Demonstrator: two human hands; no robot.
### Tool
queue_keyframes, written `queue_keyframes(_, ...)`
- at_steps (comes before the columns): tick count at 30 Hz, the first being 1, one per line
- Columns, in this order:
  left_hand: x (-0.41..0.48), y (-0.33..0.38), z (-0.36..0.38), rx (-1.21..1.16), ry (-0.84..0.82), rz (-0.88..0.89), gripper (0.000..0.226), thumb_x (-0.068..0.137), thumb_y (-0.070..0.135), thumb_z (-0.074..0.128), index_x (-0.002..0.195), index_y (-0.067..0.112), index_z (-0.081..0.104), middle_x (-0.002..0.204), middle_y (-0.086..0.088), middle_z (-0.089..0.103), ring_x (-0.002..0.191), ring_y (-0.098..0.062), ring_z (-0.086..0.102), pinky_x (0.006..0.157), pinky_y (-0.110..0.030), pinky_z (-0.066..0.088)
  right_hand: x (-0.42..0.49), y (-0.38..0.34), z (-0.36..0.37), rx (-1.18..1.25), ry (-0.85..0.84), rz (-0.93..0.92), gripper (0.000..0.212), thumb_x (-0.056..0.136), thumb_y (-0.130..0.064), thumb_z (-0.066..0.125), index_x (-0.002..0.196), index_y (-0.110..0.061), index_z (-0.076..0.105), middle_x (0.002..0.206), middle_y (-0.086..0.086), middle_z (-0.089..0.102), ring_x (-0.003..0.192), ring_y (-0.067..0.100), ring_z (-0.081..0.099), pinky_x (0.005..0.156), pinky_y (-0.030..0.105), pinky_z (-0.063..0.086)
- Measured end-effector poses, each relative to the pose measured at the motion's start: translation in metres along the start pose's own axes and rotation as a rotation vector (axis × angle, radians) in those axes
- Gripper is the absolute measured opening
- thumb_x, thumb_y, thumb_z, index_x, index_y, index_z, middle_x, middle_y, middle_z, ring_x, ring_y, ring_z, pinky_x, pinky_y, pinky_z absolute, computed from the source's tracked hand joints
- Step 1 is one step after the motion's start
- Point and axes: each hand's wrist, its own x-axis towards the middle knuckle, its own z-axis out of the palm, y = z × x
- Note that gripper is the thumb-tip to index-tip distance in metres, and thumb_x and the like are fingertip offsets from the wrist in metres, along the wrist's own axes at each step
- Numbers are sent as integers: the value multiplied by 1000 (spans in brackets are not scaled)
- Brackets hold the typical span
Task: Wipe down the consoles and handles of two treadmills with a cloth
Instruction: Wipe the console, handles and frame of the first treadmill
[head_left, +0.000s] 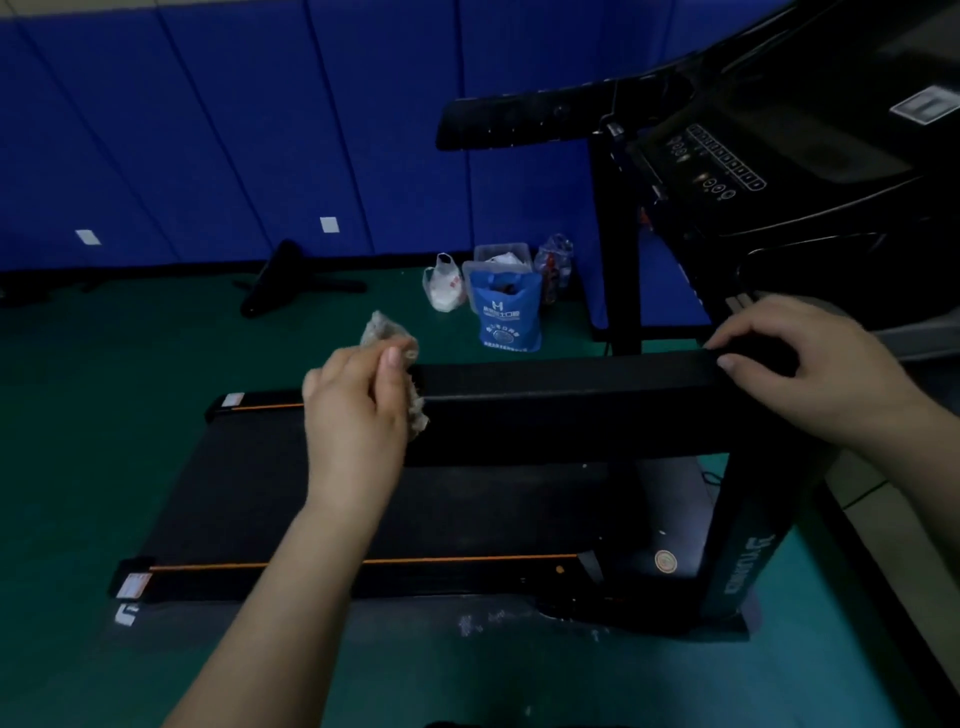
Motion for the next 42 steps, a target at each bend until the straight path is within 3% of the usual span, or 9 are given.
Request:
queue_keyframes(4, 28, 1, 3, -65, -255, 269, 33, 90, 46, 42, 101, 35, 71, 97, 18, 64, 92, -13, 49, 83, -17, 33, 4, -22, 10, -44, 75, 161, 2, 77, -30, 63, 79, -32, 62, 89, -12, 58, 90, 14, 55, 81, 32, 41)
queue_keyframes(10, 50, -43, 4, -344, -515, 424, 31, 90, 45, 45, 111, 40, 66, 97, 20, 58, 95, -10, 49, 84, -11, 34, 7, -88, 64, -131, 521, 497, 19, 76, -41, 58, 88, -28, 67, 104, 4, 52, 107, 24, 49, 96, 46, 43)
queue_keyframes(17, 75, -115, 5, -715, -891, 5, 24, 98, 23, 48, 104, 33, 69, 110, 13, 68, 105, 3, 60, 88, -10, 44, 11, -166, 123, -51, 745, 1068, 50, 81, -47, 62, 124, -25, 49, 135, 9, 36, 128, 28, 35, 106, 39, 34)
queue_keyframes(21, 87, -96, 6, -1007, -1060, -272, 27, 99, 27, 44, 101, 31, 72, 106, 13, 70, 102, -6, 65, 85, -24, 50, 13, -177, 140, 32, 806, 1076, 56, 88, -45, 60, 135, -21, 41, 135, 9, 38, 106, 15, 47, 87, 18, 33)
queue_keyframes(25, 88, -82, 23, -1037, -1208, 15, 25, 98, 22, 47, 108, 23, 70, 109, 10, 70, 106, -5, 63, 88, -24, 51, 18, -174, 144, -56, 811, 1072, 54, 89, -45, 58, 134, -19, 42, 130, 10, 41, 112, 23, 50, 87, 26, 37)
queue_keyframes(29, 99, -89, 54, -1069, -1411, -56, 25, 98, 19, 45, 105, 18, 69, 106, 3, 72, 105, -11, 65, 89, -27, 51, 20, -174, 148, -64, 849, 1082, 54, 89, -44, 58, 135, -20, 43, 127, 6, 42, 103, 10, 45, 86, 23, 35)
queue_keyframes(34, 116, -90, 75, -878, -1468, 131, 22, 95, 18, 53, 103, 34, 65, 98, 23, 67, 96, 3, 63, 74, -8, 47, 23, -175, 153, -19, 926, 1085, 52, 89, -44, 58, 135, -22, 44, 122, -4, 41, 90, -10, 42, 80, 0, 34)
queue_keyframes(38, 130, -87, 73, -1060, -1381, -2, 34, 95, 24, 51, 127, 35, 54, 119, 18, 59, 104, 3, 60, 81, -18, 52, 22, -177, 153, 76, 966, 1112, 52, 83, -53, 60, 130, -35, 47, 125, -8, 46, 99, 7, 58, 88, 38, 54)
queue_keyframes(42, 116, -73, 66, -1169, -1529, 184, 28, 95, 22, 51, 119, 30, 62, 126, 12, 60, 117, 2, 54, 99, -20, 44, 29, -181, 149, 141, 981, 1164, 50, 77, -56, 60, 125, -43, 49, 129, -9, 50, 103, 15, 62, 88, 43, 55)
